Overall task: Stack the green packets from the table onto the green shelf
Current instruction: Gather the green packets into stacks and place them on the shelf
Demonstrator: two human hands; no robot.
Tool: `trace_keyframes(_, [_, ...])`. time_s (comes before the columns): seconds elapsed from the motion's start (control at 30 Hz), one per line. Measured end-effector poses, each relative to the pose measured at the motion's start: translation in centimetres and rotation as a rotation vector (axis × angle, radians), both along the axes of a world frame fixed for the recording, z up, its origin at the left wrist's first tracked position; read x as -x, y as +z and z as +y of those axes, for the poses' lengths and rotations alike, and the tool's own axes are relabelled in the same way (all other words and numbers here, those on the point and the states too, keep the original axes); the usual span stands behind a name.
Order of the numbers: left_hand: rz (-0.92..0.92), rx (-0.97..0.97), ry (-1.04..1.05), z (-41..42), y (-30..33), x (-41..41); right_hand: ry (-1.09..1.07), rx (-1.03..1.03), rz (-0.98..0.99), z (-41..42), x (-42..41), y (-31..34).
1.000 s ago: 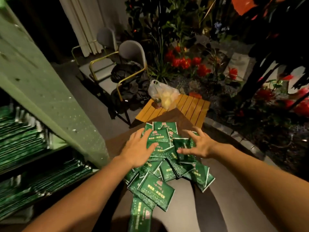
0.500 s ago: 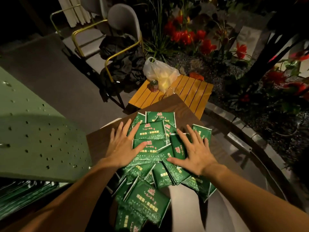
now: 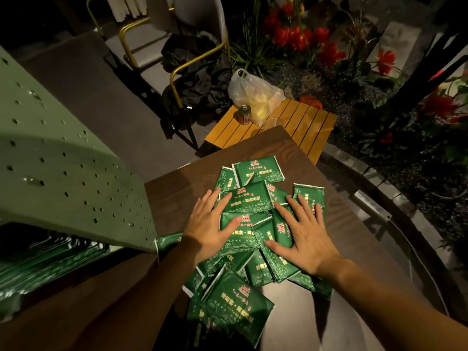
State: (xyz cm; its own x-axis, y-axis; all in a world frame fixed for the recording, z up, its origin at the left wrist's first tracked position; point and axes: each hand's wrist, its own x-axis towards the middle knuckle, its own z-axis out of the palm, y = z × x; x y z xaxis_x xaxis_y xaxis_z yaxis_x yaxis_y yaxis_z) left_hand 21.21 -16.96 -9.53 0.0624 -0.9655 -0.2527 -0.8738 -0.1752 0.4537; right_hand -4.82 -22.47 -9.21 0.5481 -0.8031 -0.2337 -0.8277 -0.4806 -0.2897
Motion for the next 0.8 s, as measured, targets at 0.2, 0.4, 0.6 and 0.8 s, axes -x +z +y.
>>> trace_keyframes(0.2, [0.011, -0.04, 0.015, 3.5, 0.8, 1.2, -0.036, 0.0, -0.054, 3.8, 0.5, 0.0])
trace_keyframes(0.4, [-0.131, -0.08, -0.015, 7.9, 1.7, 1.7, -0.05, -0.006, -0.044, 8.5, 0.5, -0.1])
trace_keyframes(0.6, [-0.244, -0.041, -0.041, 13.0, 2.4, 1.2, -0.064, -0.02, -0.04, 13.1, -0.4, 0.1])
trace_keyframes(0.8, [-0.253, -0.093, 0.03, 18.9, 2.6, -0.4, -0.044, -0.038, -0.013, 17.5, -2.5, 0.5])
